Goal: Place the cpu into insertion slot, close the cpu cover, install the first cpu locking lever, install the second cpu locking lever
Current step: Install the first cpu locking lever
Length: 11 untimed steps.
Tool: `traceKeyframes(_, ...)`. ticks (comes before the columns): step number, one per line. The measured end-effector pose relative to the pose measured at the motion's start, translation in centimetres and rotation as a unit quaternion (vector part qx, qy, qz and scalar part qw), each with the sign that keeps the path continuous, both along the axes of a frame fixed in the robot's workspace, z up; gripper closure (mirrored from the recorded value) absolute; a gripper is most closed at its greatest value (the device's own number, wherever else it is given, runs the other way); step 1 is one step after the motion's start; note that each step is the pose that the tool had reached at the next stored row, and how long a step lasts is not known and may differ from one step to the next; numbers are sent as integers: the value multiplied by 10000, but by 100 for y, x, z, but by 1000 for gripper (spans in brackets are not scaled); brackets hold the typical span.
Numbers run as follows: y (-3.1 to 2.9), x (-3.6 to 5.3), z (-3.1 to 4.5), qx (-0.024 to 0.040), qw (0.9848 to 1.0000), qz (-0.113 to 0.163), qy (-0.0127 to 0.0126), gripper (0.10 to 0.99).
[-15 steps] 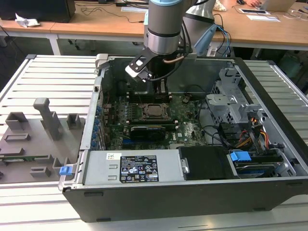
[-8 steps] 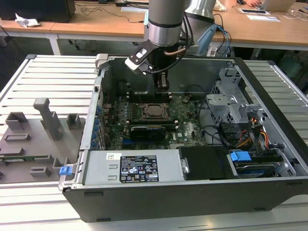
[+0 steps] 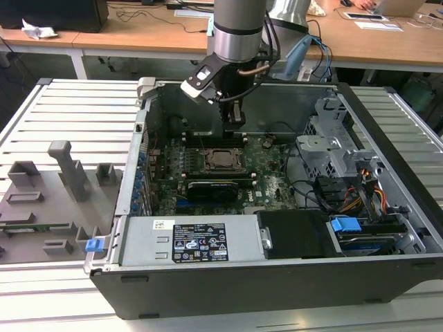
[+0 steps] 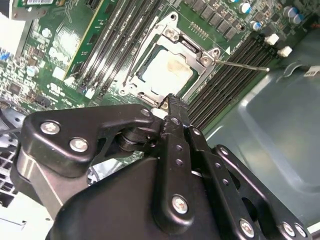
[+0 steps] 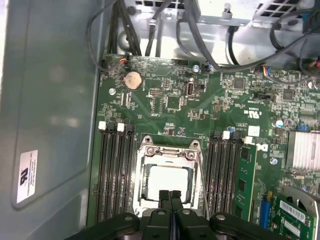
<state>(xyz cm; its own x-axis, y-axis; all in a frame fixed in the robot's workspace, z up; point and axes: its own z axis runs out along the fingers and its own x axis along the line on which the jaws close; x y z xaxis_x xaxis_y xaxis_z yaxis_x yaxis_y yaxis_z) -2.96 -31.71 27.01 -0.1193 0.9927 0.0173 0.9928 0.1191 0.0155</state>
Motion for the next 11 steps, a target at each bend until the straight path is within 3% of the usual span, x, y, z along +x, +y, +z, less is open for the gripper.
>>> traceKeyframes(4, 0, 0, -8, 0, 9985, 545, 0, 980)
traceKeyframes(5, 0, 0, -10, 0, 9964, 846, 0, 980)
traceKeyframes(7, 0, 0, -10, 0, 9929, 1188, 0, 980)
traceKeyframes(10, 0, 0, -10, 1, 9878, 1555, 0, 980)
traceKeyframes(11, 0, 0, -10, 0, 9848, 1738, 0, 980)
